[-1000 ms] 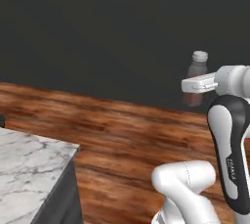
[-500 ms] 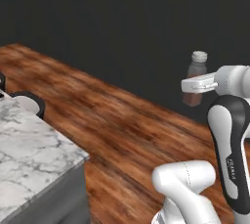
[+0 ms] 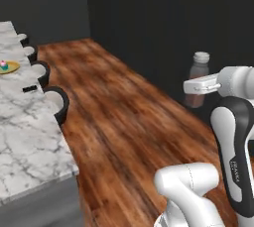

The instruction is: Take the cinnamon bottle from the cabinet and place it on the dining table, next to the plate with the cupcake. Then take the chocolate from the dining counter and place it on the cupcake plate.

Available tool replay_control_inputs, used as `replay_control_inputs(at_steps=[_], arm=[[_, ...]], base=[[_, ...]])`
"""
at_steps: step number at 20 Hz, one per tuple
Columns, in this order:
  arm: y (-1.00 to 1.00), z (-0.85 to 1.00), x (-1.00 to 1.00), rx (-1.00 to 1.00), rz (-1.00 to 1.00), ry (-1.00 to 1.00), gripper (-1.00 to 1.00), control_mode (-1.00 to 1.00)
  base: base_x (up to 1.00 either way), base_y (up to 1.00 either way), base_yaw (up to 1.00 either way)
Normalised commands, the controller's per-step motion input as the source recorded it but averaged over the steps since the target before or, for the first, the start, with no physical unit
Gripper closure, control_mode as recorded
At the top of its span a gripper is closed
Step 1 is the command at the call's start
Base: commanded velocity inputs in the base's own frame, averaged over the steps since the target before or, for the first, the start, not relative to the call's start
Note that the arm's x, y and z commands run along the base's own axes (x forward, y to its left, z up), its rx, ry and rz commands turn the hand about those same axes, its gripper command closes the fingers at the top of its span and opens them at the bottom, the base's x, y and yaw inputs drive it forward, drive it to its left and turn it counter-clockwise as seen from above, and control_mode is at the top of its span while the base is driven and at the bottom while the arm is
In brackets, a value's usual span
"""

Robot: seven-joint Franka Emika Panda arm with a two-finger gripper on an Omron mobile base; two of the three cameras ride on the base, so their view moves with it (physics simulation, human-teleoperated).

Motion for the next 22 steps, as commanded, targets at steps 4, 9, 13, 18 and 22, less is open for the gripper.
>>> replay_control_inputs(at_steps=[4, 9, 13, 18, 22], arm=[[0.00, 0.00, 0.00, 0.00, 0.00, 0.00, 1.00, 1.00], [0.00, 0.00, 0.00, 0.00, 0.00, 0.00, 1.00, 1.00], [0.00, 0.00, 0.00, 0.00, 0.00, 0.00, 1.00, 1.00], [0.00, 0.00, 0.00, 0.00, 0.00, 0.00, 1.00, 1.00], [0.00, 0.00, 0.00, 0.00, 0.00, 0.00, 1.00, 1.00]], base=[[0.77, -0.75, 0.49], [0.76, -0.70, 0.50], [0.73, -0.67, 0.53], [0.75, -0.64, 0.56], [0.71, -0.57, 0.60]])
